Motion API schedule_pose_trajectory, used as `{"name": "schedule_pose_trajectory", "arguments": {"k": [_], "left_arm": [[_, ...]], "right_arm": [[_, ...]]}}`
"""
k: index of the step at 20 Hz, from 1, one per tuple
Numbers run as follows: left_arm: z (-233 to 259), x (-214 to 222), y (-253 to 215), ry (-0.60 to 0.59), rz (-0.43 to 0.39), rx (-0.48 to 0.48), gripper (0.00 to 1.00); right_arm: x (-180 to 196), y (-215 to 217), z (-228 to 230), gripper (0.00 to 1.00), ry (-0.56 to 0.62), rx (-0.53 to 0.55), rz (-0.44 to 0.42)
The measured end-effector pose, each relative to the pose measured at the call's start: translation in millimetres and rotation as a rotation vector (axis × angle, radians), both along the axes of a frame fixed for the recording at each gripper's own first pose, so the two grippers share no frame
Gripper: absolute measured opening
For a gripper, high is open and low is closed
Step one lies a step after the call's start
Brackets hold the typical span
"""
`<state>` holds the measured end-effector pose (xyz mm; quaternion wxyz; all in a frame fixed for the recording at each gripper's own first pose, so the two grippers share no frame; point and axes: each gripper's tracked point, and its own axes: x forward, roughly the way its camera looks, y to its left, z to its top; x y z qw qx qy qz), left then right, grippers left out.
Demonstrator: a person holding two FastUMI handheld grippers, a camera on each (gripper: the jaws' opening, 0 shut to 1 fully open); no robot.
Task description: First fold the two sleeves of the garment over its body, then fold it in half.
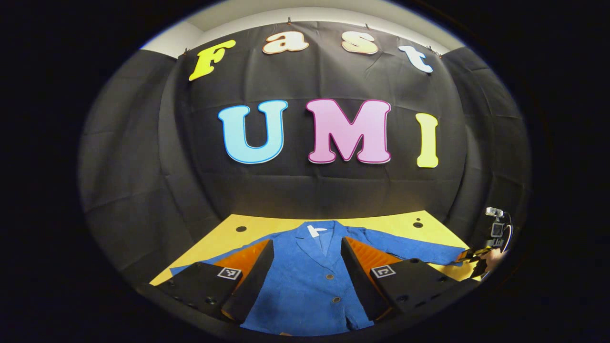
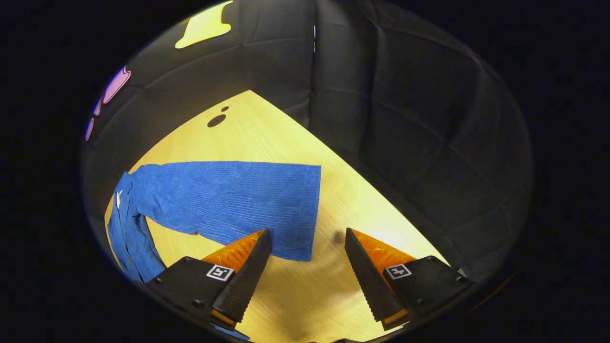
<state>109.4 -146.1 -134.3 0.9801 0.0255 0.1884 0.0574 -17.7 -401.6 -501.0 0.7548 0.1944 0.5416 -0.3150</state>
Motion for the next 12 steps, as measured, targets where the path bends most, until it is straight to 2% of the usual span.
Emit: {"name": "schedule_pose_trajectory", "arguments": {"k": [1, 4, 9, 10, 11, 12], "left_arm": [[2.1, 0.8, -1.8, -0.009, -0.005, 0.015, 0.81], [3.6, 6.9, -5.2, -0.018, -0.02, 0.011, 0.81], [0.6, 8.9, -6.7, -0.014, -0.022, -0.006, 0.81], [0.7, 9.1, -5.3, -0.013, -0.021, -0.004, 0.81], [-1.1, 7.9, -3.6, -0.012, -0.018, -0.003, 0.81], [-2.1, 7.3, -1.5, -0.01, -0.012, -0.005, 0.81]], "right_arm": [[4.8, -3.2, -3.7, 0.94, -0.018, -0.018, -0.004], [6.8, 0.3, -0.6, 0.98, 0.043, -0.028, 0.03], [17.0, 10.2, -5.2, 0.45, 0.045, -0.01, 0.036], [19.2, 11.2, -4.8, 0.39, 0.037, 0.001, 0.042], [20.6, 17.6, -6.6, 0.45, 0.036, 0.054, 0.024], [21.6, 13.5, -4.5, 0.23, 0.018, 0.045, -0.01]]}}
